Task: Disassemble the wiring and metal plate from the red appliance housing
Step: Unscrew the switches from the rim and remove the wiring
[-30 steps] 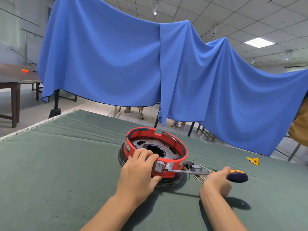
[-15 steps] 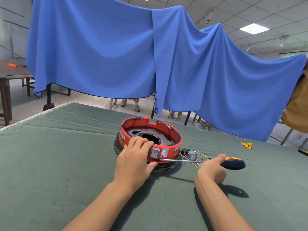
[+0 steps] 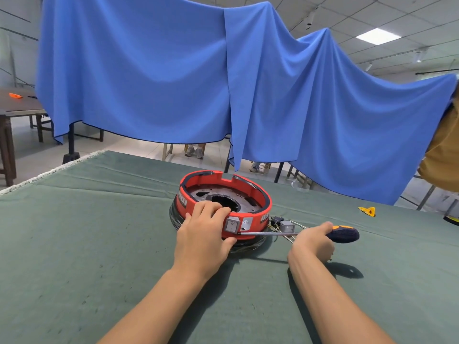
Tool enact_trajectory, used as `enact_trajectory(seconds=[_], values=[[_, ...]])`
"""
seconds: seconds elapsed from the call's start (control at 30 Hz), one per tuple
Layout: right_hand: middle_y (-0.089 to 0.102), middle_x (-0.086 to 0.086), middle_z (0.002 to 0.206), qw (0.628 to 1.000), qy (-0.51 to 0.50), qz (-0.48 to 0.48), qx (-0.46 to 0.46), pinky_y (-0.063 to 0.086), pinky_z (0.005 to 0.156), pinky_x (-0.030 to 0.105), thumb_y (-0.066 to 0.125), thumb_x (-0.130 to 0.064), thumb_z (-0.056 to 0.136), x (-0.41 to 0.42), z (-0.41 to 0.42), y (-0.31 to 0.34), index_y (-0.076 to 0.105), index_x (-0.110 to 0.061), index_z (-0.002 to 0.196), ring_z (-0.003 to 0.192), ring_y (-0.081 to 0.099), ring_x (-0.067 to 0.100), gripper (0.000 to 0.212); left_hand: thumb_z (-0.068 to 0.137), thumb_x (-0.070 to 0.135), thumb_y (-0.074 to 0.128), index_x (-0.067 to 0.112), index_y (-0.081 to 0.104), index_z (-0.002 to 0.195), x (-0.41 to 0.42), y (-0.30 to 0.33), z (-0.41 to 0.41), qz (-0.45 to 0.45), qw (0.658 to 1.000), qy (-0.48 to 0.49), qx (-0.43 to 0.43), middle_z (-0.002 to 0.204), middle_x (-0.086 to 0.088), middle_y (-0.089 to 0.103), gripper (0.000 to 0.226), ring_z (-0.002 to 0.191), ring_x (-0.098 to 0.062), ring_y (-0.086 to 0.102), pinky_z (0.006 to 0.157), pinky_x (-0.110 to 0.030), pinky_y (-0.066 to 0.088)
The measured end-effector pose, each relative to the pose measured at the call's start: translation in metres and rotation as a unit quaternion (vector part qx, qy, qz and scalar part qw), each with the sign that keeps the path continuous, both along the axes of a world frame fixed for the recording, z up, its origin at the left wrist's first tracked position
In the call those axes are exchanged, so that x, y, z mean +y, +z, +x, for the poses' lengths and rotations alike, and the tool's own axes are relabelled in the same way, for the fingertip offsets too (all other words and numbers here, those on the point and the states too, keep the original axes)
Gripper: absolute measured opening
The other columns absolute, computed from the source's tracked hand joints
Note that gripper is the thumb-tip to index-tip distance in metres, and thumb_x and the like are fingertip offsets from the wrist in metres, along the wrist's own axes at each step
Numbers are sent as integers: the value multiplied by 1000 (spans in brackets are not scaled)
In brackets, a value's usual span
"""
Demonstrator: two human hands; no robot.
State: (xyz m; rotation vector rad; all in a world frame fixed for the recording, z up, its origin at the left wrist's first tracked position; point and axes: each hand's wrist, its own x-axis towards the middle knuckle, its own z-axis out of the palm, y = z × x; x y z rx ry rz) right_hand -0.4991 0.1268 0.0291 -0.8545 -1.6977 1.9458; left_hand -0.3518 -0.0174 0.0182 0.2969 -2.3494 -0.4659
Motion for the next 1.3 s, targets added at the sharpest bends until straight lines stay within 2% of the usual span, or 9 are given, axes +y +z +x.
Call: enact_trajectory(seconds=[0.13, 0.23, 0.37, 0.47, 0.6, 0.9, 1.03, 1.17, 1.3], values=[[64, 22, 110, 1000, 21, 0, -6, 45, 83, 44, 32, -49, 96, -7, -8, 0, 62, 3, 103, 97, 58, 39, 60, 77, 43, 69, 31, 50, 129, -1, 0, -1, 1, 1000, -6, -2, 126, 15, 45, 57, 125, -6, 32, 97, -42, 46], [65, 21, 104, 999, 37, 26, -5, 40, 75, 40, 32, -49, 97, -19, -11, -1, 59, 0, 89, 91, 57, 38, 56, 77, 44, 69, 32, 50, 128, -2, -2, 0, 1, 1000, -14, -2, 126, 16, 44, 56, 125, -5, 32, 97, -41, 46], [64, 22, 110, 997, 48, 52, -26, 36, 72, 38, 32, -49, 96, -27, -19, -3, 62, 2, 102, 93, 57, 37, 60, 78, 45, 67, 33, 47, 129, -2, -2, -1, -7, 1000, -13, -4, 127, 16, 43, 56, 125, -5, 31, 98, -41, 45], [64, 21, 110, 996, 63, 57, -23, 39, 73, 41, 34, -48, 96, -30, -25, -2, 59, -3, 95, 90, 57, 37, 51, 78, 43, 68, 32, 49, 128, -2, -1, -1, -5, 1000, -12, -1, 125, 15, 45, 54, 124, -6, 32, 96, -42, 47], [64, 22, 112, 992, 95, 82, -29, 43, 80, 43, 31, -50, 97, -34, -25, 1, 61, 0, 101, 97, 59, 39, 58, 77, 43, 68, 33, 51, 125, -2, 0, 0, -9, 1000, -6, -3, 122, 16, 46, 52, 122, -6, 33, 91, -41, 49], [52, 4, 65, 992, 129, -3, -9, 46, 73, 43, 36, -50, 94, -20, -14, -1, 45, -11, 65, 74, 52, 30, 50, 76, 43, 69, 36, 50, 125, 0, 1, 1, -5, 1000, 3, -12, 123, 19, 45, 53, 123, -4, 31, 93, -41, 48], [57, 10, 83, 992, 127, 0, -9, 47, 82, 46, 37, -48, 93, -14, -4, -2, 52, -7, 79, 79, 52, 32, 47, 74, 40, 73, 33, 53, 124, 1, 1, 1, 3, 1000, 5, -6, 122, 18, 48, 54, 123, -6, 34, 91, -42, 49], [57, 10, 85, 995, 102, -22, -4, 46, 75, 42, 38, -43, 93, -9, 7, 2, 55, -6, 89, 77, 51, 31, 41, 74, 41, 73, 34, 53, 125, 1, 1, 0, 0, 1000, 13, -7, 122, 17, 49, 55, 123, -6, 34, 90, -43, 49], [55, 2, 68, 991, 124, 1, 45, 36, 65, 35, 41, -45, 93, -13, 34, 7, 55, -8, 71, 71, 50, 29, 45, 74, 40, 73, 32, 55, 124, 3, 1, -2, -3, 1000, 13, -6, 122, 16, 51, 54, 123, -7, 35, 88, -39, 50]])
